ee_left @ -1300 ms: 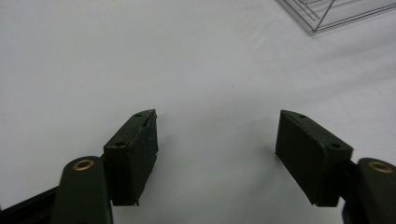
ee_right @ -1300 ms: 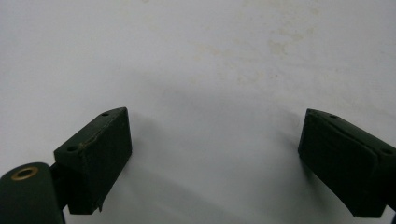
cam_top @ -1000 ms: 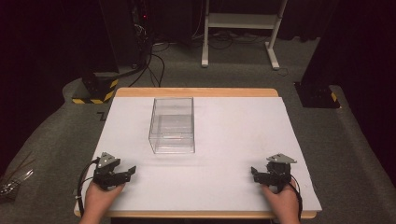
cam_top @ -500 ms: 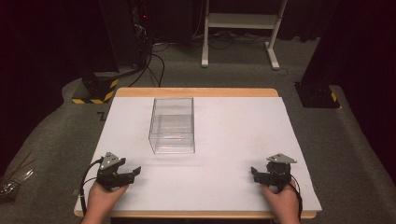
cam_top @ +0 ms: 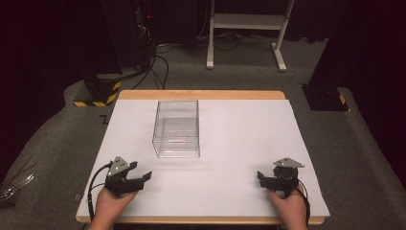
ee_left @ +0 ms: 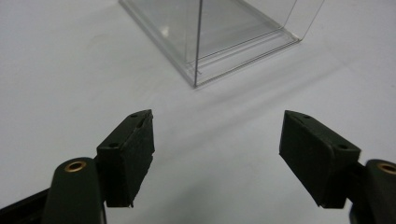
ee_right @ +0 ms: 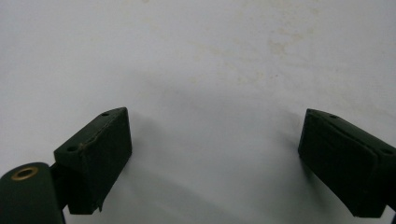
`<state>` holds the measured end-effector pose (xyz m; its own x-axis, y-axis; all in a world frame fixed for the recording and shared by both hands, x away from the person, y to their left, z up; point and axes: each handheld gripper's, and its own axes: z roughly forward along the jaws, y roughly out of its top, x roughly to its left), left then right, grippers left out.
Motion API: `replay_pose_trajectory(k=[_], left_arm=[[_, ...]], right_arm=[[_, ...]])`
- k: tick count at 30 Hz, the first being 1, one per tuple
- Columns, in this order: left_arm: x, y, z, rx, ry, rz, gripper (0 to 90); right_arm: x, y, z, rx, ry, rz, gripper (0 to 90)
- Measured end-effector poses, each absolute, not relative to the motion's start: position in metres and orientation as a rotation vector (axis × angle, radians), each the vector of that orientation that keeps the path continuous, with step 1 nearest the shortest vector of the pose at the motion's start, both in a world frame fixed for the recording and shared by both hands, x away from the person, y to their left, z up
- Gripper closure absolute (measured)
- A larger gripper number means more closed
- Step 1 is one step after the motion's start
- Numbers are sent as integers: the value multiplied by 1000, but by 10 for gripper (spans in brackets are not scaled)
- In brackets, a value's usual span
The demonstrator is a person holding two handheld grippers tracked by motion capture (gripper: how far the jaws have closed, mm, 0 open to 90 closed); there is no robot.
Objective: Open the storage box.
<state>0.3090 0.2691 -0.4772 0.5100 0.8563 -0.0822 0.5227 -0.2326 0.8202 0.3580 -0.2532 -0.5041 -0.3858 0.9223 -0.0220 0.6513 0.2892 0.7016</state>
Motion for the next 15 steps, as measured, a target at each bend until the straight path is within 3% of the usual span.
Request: replay_pose_trajectory(k=[15], left_arm=[[310,255,-473,1889,1086,448,289]], right_arm=[[358,-253,-504,1410,2138,858,96]])
